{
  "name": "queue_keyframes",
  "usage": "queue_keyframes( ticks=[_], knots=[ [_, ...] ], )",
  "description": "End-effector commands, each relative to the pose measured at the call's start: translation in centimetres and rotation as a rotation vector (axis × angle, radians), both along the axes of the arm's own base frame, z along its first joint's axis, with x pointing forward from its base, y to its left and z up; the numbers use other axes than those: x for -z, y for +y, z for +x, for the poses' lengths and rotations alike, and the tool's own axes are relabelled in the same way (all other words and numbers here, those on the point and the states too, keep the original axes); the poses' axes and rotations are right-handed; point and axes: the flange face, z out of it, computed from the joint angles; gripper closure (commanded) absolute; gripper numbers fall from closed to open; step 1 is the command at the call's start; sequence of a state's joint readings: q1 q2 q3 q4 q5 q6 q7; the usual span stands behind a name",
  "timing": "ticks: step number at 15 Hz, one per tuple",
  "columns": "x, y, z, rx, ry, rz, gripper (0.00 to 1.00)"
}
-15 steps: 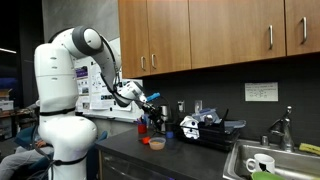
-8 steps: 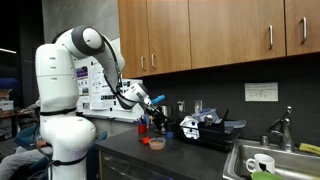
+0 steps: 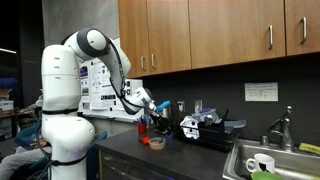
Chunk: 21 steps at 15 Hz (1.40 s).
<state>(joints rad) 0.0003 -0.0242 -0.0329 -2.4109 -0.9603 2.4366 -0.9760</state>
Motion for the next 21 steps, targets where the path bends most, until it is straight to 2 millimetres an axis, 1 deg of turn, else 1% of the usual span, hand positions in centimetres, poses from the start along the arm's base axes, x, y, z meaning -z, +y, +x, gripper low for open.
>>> queue_keyframes(
  ticks=[1, 2, 3, 5, 6, 9, 13, 15, 21],
  knots=[
    [1.4, -0.8, 0.4, -0.008, -0.007, 0.028, 0.95],
    [1.8, -1.0, 0.4, -0.007, -0.004, 0.034, 0.78],
    [2.1, -1.1, 0.5, -0.008, 0.000, 0.036, 0.55],
    [2.3, -1.1, 0.5, -0.009, 0.008, 0.033, 0.53],
    [2.3, -1.0, 0.4, -0.008, 0.012, 0.030, 0.49],
    [2.0, -0.8, 0.3, -0.007, 0.016, 0.019, 0.31],
    [1.2, -0.2, 0.1, -0.010, 0.022, 0.006, 0.02],
    [0.5, 0.3, -0.3, -0.022, 0.038, 0.012, 0.00],
    [-1.9, 1.7, -1.3, -0.101, 0.074, 0.065, 0.00]
  ],
)
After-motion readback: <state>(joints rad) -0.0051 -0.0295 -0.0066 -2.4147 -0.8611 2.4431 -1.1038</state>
